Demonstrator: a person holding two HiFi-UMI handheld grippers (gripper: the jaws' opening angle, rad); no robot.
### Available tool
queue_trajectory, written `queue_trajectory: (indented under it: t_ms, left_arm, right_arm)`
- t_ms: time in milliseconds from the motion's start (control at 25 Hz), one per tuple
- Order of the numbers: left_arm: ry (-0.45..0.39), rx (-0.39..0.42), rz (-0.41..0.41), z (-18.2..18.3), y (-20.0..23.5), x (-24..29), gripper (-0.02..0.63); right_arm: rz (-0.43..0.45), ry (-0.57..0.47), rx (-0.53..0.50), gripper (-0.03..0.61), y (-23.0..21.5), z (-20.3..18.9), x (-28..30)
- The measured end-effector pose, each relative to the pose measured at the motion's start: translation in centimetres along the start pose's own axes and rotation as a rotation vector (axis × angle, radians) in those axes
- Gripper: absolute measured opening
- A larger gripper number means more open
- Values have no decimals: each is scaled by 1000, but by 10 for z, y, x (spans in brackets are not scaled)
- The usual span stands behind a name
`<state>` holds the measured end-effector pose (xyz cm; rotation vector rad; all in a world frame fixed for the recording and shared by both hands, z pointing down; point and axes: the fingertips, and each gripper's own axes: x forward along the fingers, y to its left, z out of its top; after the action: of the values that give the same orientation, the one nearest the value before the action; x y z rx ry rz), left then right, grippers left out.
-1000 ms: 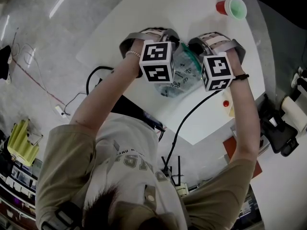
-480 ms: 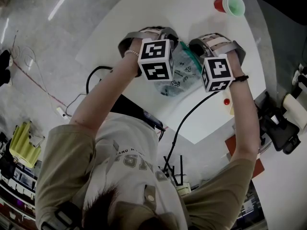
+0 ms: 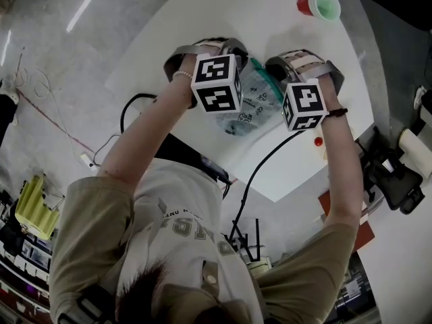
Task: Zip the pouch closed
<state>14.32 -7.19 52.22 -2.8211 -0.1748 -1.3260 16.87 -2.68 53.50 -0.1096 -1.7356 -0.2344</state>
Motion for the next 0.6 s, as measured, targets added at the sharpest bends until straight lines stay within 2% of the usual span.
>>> queue_trajectory:
  t_ms: [160, 600]
  left_arm:
    - [2, 3, -2, 0, 1, 1, 25]
    - [3, 8, -8, -1, 0, 1, 25]
  right_arm:
    - [20, 6, 5, 6, 6, -2, 0]
    - [2, 29, 29, 6, 19, -10, 1]
